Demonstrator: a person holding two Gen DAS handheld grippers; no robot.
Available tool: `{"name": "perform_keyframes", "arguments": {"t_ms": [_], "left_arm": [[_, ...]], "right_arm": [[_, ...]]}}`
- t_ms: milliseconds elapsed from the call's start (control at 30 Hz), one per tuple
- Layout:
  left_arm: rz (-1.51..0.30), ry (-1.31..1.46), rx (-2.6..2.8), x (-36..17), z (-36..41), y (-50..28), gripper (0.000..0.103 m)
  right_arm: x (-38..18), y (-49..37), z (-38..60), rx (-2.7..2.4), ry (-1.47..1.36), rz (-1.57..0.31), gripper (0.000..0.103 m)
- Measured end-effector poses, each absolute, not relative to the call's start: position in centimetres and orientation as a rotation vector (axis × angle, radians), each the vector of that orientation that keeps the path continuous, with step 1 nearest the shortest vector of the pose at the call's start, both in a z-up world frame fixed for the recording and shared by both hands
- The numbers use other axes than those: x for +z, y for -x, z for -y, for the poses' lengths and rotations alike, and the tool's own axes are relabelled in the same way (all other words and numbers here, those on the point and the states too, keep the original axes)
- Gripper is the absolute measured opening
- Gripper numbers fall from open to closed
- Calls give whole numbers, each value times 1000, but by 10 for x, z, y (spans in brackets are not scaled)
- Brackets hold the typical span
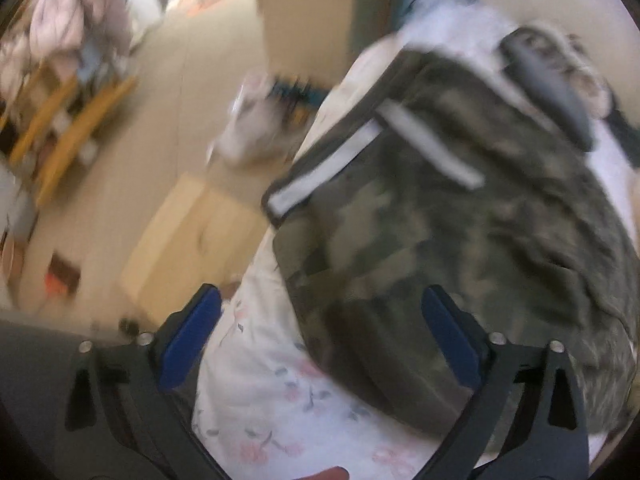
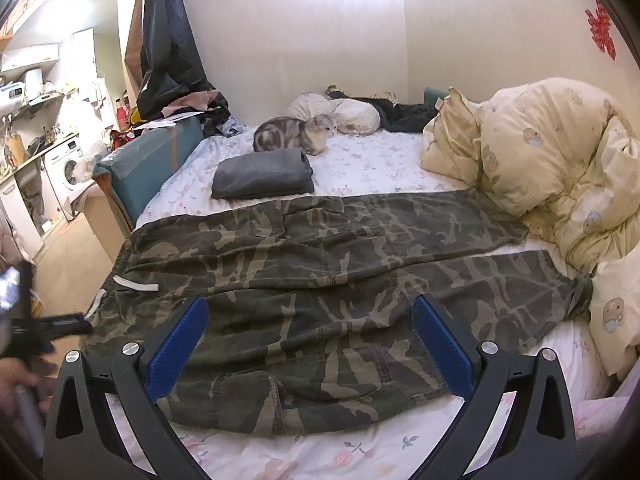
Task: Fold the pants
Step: 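Grasp the waistband of the camouflage pants with the left gripper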
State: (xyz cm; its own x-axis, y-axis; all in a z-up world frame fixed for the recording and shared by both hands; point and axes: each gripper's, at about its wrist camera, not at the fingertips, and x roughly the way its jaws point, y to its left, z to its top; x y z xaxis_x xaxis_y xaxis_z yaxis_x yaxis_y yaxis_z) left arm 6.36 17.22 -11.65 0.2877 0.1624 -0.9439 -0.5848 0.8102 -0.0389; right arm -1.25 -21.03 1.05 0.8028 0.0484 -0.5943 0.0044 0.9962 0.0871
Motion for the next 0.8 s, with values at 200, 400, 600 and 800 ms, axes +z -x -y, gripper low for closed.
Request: {"name": "perform_keyframes", "arguments": {"t_ms": [200, 400, 600, 800], "left_arm": [[-1218, 463, 527, -154, -175, -82, 50], [-1154, 452, 527, -138, -165, -87, 8], [-1047, 333, 512, -93, -148, -83, 6], [-992, 277, 484, -73, -141, -87, 6]], "right_arm": [[12, 6, 227, 25, -172, -674, 103], [8, 1, 243, -12, -200, -704, 103], [1, -7, 253, -30, -236, -744, 103], [-33, -25, 266, 58, -372, -918, 103]]}}
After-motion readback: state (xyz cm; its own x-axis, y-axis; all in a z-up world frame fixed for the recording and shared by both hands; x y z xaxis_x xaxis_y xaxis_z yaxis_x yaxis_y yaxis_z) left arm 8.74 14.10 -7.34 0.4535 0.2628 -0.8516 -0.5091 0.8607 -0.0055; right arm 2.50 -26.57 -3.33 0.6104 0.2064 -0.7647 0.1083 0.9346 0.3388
